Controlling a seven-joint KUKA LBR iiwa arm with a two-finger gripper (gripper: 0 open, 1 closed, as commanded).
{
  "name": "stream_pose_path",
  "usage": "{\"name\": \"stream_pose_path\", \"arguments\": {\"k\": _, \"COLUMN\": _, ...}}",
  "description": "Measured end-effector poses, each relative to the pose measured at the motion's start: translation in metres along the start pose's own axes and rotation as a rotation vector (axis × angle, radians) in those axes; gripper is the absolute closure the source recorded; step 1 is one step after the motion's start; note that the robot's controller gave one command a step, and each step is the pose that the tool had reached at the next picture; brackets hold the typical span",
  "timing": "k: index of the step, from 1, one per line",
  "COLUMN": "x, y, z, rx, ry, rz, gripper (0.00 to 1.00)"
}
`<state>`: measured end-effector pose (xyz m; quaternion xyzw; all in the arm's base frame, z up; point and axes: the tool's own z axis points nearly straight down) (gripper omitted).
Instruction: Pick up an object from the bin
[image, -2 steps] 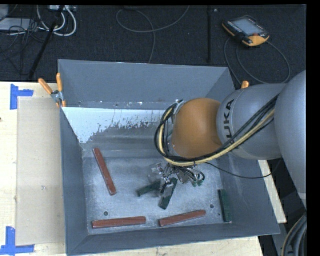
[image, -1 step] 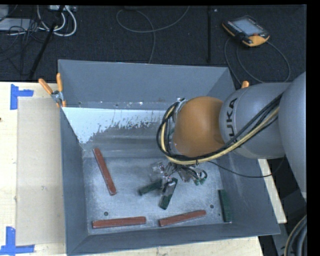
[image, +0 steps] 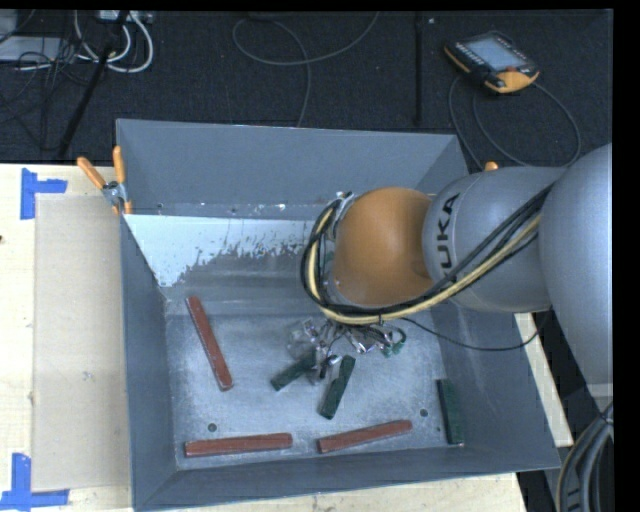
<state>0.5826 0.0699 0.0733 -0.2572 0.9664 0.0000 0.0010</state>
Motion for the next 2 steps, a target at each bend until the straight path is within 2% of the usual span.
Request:
{"name": "stream_pose_path", "arguments": {"k": 1, "x": 0.0068, "y": -0.0381, "z": 0.0027, "rx": 0.0, "ry": -0.001, "rz": 0.059, "gripper": 1.0}}
{"name": "stream_pose_path", "arguments": {"k": 2, "x": 0.0068, "y": -0.0382, "z": 0.0027, "rx": -0.001, "ry": -0.001, "rz": 0.06, "gripper": 1.0}}
